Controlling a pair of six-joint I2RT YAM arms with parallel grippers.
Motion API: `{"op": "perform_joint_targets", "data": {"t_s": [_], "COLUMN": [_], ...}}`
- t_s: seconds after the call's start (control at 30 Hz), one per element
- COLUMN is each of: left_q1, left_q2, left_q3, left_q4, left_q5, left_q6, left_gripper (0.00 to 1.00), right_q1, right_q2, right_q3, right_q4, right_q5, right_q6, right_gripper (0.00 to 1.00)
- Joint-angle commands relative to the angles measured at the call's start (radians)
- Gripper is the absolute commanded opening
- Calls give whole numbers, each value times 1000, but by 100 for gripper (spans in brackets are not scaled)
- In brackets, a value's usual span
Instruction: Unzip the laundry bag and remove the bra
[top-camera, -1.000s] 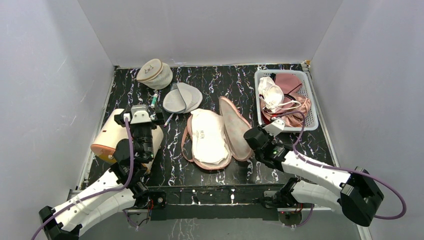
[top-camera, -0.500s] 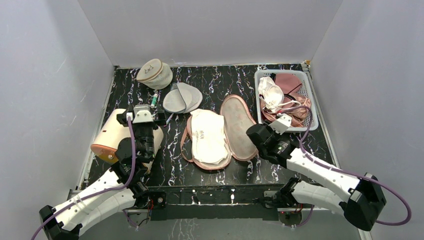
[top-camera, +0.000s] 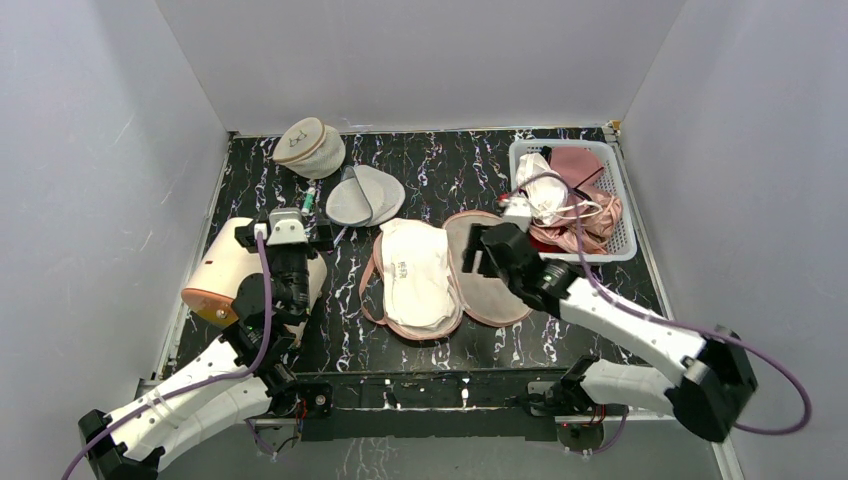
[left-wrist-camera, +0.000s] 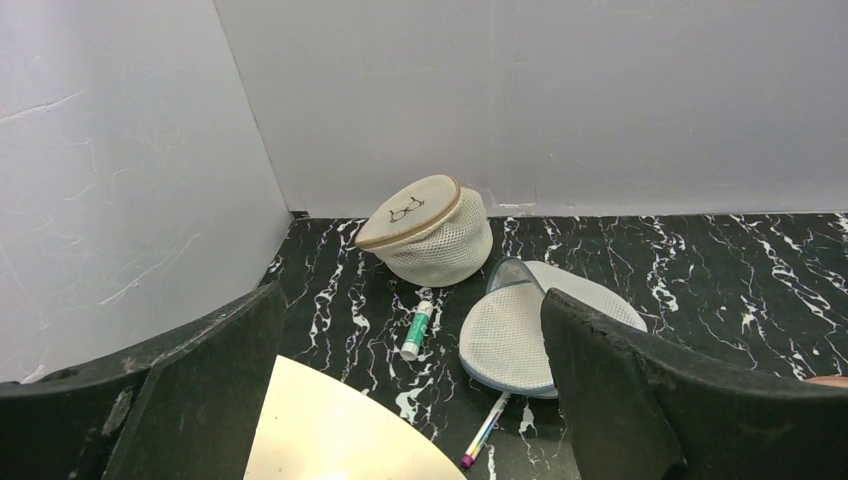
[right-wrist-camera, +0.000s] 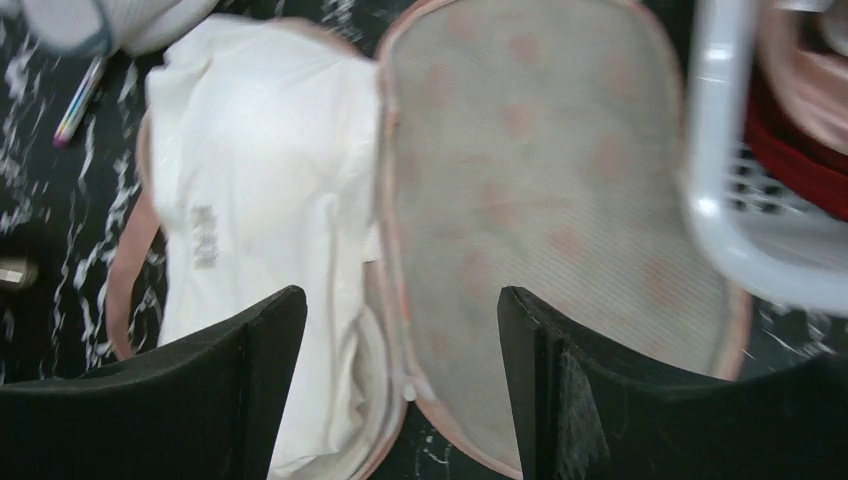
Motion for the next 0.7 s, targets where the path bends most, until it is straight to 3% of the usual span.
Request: {"op": "perform_joint_targets", "data": {"t_s": [0.0,0.07,0.23,0.37,0.53,0.67], "left_q1": [5,5,5,5,5,5], "left_q2": [2,-1,-4,-8,-18,-19], "left_q3": [39,34,33,36,31,32], "left_q4": [7,17,17,15,20,18], "left_q5": [7,3,6,7,6,6], "left_q6": [-10,-3,-4,-5,-2,-3], "left_gripper": [98,98,98,98,98,98], "right_q1": [6,67,246,389,446,446], "right_q2": [210,291,457,569,678,747], "right_q3": [135,167,283,380,487,573], "right_q4": [188,238,230,166,59,-64], "right_q5": [-432,-516,-485,-332,-130,87], "right_q6": [-199,-221,-226,-284,-341,-241], "right_gripper": [69,74,82,85,84,97]}}
